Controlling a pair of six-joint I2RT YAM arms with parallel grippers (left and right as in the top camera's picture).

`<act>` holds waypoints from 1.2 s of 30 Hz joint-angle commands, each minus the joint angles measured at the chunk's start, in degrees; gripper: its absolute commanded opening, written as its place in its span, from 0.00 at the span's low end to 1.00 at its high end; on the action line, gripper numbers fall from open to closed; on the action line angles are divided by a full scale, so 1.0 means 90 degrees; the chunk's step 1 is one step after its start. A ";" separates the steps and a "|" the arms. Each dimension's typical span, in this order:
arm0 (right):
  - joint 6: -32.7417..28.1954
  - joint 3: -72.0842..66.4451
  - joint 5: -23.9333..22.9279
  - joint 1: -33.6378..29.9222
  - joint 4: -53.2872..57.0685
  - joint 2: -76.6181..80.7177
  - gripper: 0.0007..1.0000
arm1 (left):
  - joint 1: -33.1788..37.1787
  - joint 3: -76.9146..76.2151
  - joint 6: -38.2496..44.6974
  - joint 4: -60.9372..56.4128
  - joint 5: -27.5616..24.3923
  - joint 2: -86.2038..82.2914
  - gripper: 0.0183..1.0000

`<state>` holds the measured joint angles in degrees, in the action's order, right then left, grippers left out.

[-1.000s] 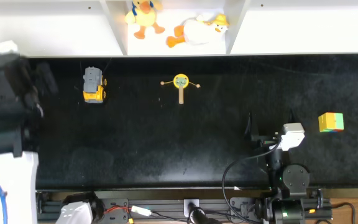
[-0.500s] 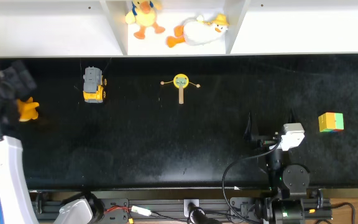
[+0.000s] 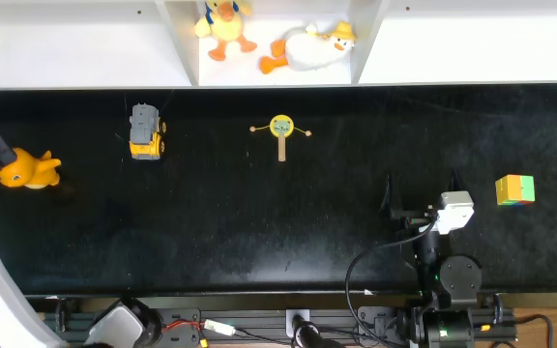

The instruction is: Store Toys

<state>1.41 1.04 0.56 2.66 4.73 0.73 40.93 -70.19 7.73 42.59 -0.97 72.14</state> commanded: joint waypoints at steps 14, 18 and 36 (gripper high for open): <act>-0.0034 -0.0085 -0.0063 -0.0007 -0.0027 -0.0053 1.00 | 0.0029 0.0182 0.0697 -0.0313 -0.0826 0.1496 1.00; -0.0034 -0.0085 -0.0063 -0.0007 -0.0027 -0.0053 1.00 | 0.0029 0.0182 0.0792 -0.0318 -0.0763 0.1700 1.00; -0.0034 -0.0085 -0.0063 -0.0007 -0.0027 -0.0053 1.00 | 0.0029 0.0699 0.0801 -0.0775 -0.0702 0.2067 1.00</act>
<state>1.43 1.04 0.56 2.66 4.75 0.73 40.97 -65.73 13.93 36.21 -7.07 90.54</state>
